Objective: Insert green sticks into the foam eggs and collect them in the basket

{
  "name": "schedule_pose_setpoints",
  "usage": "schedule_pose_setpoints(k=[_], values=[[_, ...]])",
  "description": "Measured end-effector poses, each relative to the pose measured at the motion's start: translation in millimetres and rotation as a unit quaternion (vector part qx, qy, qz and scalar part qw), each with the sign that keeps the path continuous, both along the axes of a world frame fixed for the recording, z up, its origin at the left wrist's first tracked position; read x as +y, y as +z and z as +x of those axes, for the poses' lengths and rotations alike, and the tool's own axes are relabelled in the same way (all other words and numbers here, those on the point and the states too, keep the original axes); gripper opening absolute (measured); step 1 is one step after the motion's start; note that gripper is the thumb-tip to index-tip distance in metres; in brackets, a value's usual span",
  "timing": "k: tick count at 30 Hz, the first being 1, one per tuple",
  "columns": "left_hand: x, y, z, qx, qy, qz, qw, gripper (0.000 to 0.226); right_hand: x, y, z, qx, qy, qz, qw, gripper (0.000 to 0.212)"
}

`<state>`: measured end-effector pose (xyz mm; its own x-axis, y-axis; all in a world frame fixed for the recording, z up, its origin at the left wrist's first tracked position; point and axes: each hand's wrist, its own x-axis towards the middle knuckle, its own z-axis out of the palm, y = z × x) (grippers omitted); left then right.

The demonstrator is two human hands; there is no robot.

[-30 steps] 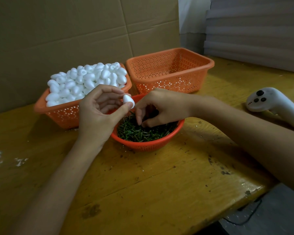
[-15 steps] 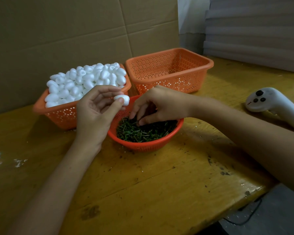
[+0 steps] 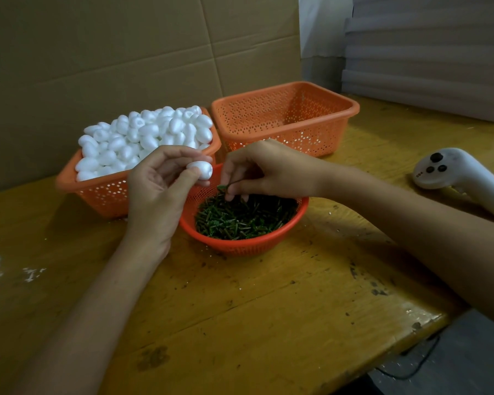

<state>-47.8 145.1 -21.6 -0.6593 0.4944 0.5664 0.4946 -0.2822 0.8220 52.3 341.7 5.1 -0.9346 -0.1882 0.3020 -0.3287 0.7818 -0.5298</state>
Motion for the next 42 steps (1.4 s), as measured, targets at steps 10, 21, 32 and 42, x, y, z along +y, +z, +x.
schedule_pose_setpoints(k=[10, 21, 32, 42], values=[[-0.3, -0.7, -1.6, -0.001, 0.006, -0.003, 1.0, 0.012, -3.0, 0.2, 2.6, 0.01, 0.007, -0.067, 0.998, 0.017], [-0.4, -1.4, -2.3, 0.002, 0.006, -0.008, 1.0, 0.014, -3.9, -1.1, 3.0, 0.015, -0.002, -0.101, 0.995, 0.022], [-2.7, -0.7, -0.1, 0.022, -0.011, -0.021, 0.999, 0.019, -6.2, -0.9, 3.3, 0.024, -0.009, -0.083, 0.996, 0.025], [-4.0, 0.3, 2.1, 0.036, -0.031, -0.039, 0.998, 0.027, -8.6, -1.0, 4.5, 0.041, 0.0, -0.085, 0.996, 0.025]])
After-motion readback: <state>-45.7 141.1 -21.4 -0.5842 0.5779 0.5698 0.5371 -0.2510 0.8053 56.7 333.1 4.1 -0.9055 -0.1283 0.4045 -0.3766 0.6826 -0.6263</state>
